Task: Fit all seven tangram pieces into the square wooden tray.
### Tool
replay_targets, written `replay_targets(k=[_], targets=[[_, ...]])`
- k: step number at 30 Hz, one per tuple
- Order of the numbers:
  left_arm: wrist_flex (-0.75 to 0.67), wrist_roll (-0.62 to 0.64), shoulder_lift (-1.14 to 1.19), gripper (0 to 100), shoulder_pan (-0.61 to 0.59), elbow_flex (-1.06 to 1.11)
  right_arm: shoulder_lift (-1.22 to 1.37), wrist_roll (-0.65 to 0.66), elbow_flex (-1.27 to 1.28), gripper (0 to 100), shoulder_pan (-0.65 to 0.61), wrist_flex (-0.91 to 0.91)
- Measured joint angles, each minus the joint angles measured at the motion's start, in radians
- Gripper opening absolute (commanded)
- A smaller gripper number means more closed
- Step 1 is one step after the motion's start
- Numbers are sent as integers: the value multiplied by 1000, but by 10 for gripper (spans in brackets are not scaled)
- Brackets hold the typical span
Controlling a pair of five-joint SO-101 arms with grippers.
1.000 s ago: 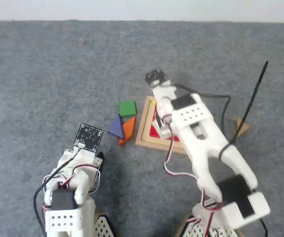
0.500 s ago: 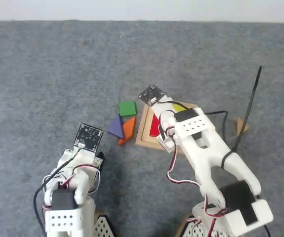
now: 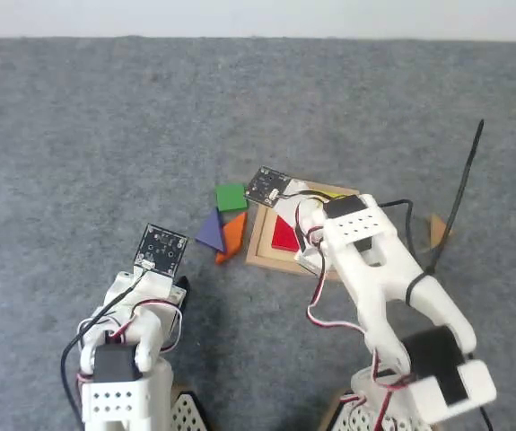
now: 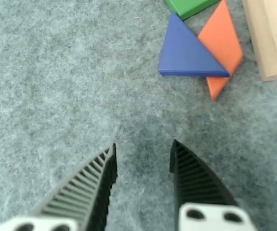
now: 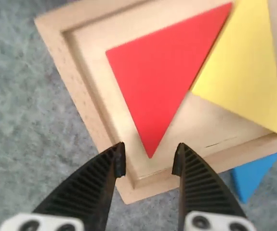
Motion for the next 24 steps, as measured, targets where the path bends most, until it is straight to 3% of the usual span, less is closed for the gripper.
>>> replay_targets(k=[10,16,24], targets=[[0,0,0,170,0,0,92,15,0,162,20,-77],[0,0,0,170,0,0,101,75,-3,4,25,-86],[0,0,0,170,0,0,103,89,-3,13,23,-86]])
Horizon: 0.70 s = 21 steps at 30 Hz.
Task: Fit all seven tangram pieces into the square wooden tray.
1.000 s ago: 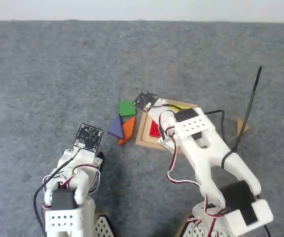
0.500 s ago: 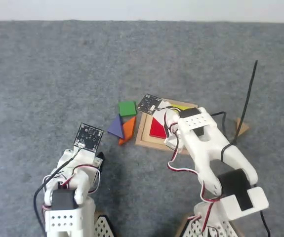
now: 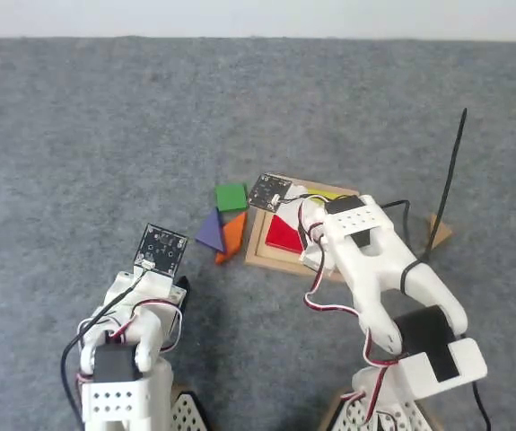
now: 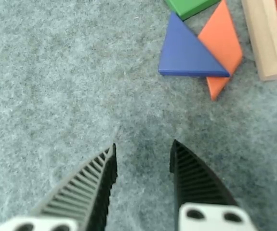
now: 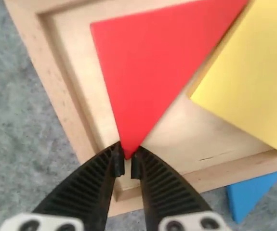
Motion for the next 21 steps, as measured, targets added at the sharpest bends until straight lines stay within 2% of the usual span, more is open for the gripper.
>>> replay_targets(k=[13,21], targets=[[0,0,0,170,0,0,11,-48,-265,16,23,74],[0,0,0,170,0,0,43,-54,-305,16,89,55]])
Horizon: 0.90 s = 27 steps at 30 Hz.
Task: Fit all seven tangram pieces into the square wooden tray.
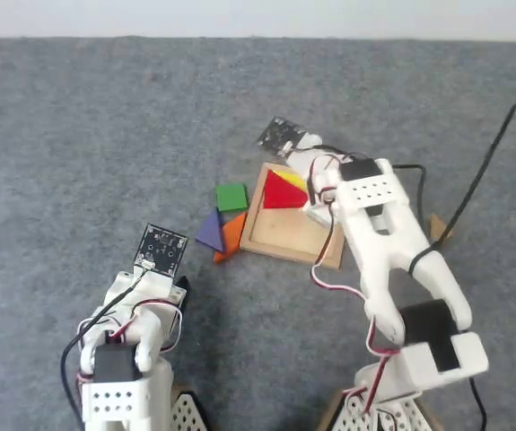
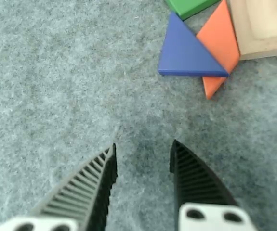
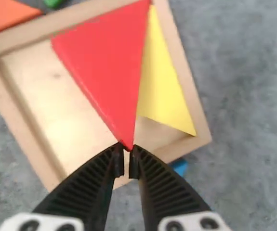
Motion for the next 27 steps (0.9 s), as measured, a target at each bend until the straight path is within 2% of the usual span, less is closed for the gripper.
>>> replay_targets(k=[10,18,22,27], targets=[[0,0,0,170,0,0,230,-6,-161,17,129,-11],[0,0,0,170,0,0,204,-158,-196,53,129,52],[0,0,0,170,0,0,60,-126,-58,58,14,87],[0,0,0,170,0,0,-14,-127,149,59,-115,-49]])
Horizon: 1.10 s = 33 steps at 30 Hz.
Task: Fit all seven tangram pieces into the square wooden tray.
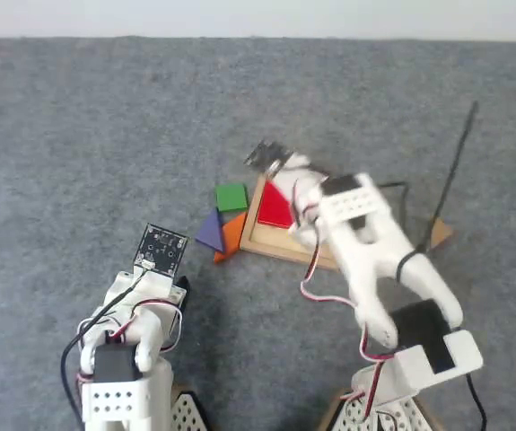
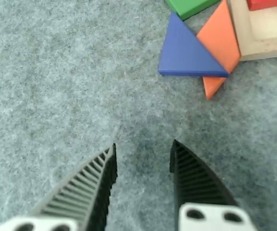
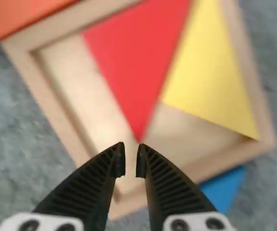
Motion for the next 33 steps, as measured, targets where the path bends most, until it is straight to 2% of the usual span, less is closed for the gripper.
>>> replay_targets(k=[12,26,33], targets=[[0,0,0,170,0,0,176,-17,-100,57,12,-26],[0,0,0,170,0,0,190,-21,-143,54,29,5],[0,0,0,170,0,0,193,-21,-249,54,71,35]])
